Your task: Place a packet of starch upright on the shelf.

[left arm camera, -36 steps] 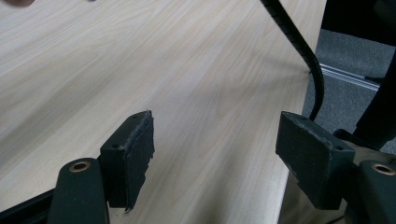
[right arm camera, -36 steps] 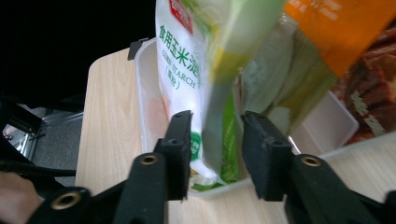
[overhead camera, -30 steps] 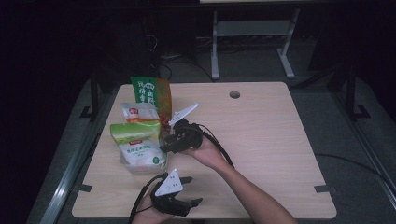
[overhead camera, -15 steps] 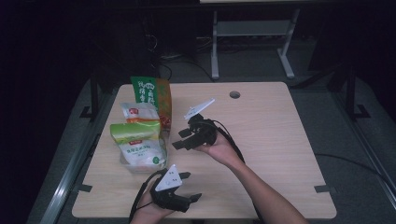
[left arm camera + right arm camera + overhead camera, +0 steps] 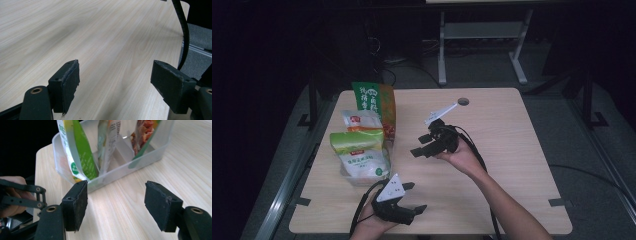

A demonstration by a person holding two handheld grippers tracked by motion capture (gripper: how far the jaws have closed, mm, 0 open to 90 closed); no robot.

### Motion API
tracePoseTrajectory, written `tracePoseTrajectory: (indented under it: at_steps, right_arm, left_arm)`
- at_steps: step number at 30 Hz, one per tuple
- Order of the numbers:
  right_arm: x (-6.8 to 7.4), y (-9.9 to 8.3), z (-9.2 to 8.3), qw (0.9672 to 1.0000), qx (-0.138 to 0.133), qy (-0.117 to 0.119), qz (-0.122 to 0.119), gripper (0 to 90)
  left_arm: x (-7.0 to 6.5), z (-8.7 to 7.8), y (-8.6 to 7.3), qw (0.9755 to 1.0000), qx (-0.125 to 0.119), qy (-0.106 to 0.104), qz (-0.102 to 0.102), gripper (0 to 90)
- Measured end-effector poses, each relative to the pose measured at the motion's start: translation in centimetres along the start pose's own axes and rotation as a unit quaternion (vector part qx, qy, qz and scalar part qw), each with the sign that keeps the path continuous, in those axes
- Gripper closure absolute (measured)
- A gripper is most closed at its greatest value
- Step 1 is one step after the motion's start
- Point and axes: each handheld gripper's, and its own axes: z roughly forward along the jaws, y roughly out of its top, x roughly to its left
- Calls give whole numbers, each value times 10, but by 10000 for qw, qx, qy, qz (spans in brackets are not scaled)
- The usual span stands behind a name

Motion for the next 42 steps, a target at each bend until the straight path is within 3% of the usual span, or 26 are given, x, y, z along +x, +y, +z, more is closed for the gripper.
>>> tracePoseTrajectory:
  at_steps: [9, 20, 31, 42]
  right_arm:
    - [-8, -9, -15, 9998, 19, -125, 144, 338]
    - [-21, -25, -33, 9991, -45, -279, 304, 310]
    - [-34, -46, -53, 9976, -62, -414, 551, 304]
    - [-38, -66, -70, 9959, -136, -548, 706, 294]
  left_arm:
    - [6, -2, 4, 9998, -143, 51, -121, 228]
    - [9, 0, 6, 9999, -104, 44, -71, 228]
    - [9, 0, 4, 9997, -157, 87, -155, 228]
    - [10, 1, 4, 9999, -103, 105, -53, 228]
